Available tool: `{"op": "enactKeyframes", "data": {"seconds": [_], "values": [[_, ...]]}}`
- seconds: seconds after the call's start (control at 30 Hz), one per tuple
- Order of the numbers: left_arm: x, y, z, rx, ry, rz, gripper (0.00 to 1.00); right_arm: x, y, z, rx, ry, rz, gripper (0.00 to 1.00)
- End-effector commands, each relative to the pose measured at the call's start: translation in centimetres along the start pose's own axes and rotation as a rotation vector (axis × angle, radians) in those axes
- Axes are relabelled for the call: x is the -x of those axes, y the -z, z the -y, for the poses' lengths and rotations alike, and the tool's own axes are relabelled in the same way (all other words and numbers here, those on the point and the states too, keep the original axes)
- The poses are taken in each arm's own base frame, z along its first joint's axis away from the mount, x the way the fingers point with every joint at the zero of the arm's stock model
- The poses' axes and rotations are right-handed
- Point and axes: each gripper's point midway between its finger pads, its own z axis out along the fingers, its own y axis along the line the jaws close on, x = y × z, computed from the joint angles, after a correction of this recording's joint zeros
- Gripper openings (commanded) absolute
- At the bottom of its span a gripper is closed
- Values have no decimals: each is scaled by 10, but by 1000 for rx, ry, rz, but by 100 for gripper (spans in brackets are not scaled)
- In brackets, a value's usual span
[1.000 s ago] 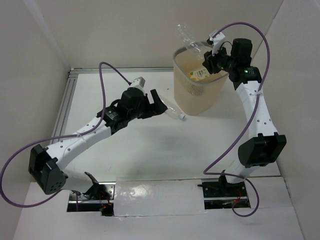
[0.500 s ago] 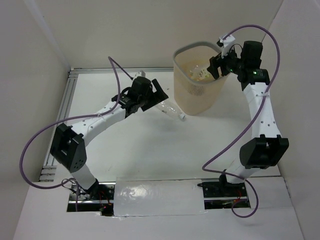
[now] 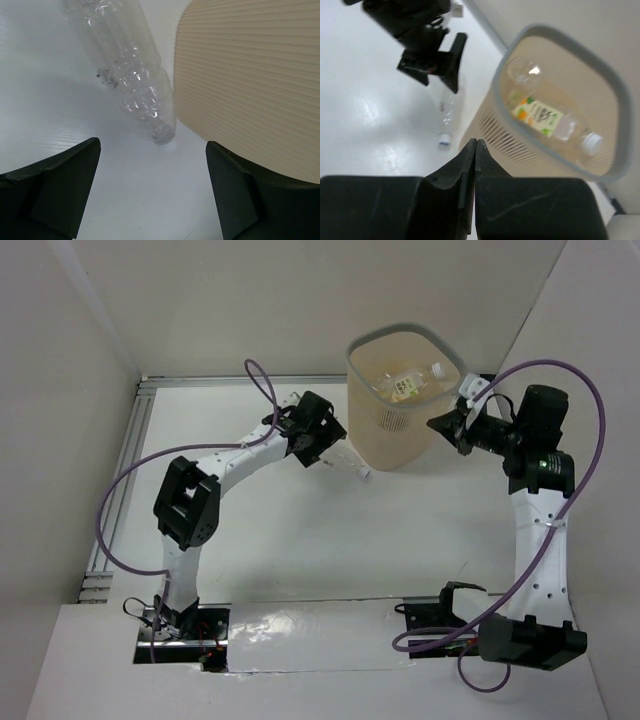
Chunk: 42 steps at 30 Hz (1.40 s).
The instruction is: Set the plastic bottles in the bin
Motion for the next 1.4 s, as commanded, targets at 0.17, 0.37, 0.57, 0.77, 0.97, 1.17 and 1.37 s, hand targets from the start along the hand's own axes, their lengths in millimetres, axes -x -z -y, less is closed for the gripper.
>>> {"op": "enactKeyframes", "data": {"seconds": [0.17, 0.37, 0.57, 0.77, 0.97, 1.17, 1.37], "values": [[-15, -36, -13, 118, 164, -18, 99, -43, 7, -44, 66, -100, -77, 9], [-19, -60, -17, 125, 195, -9, 99, -56, 8, -60, 101, -170, -101, 10], [-24, -76, -24, 121, 227, -5, 99, -65, 9, -73, 127, -218, -115, 12], [-35, -91, -22, 115, 259, -46, 99, -71, 8, -81, 153, -255, -116, 15], [-44, -105, -34, 166, 285, -64, 94, -74, 10, -90, 169, -282, -120, 47], [-50, -99, -42, 167, 268, -87, 48, -77, 11, -98, 185, -309, -122, 47], [-52, -76, -71, 140, 230, -109, 12, -88, 11, -109, 217, -334, -136, 46]]}}
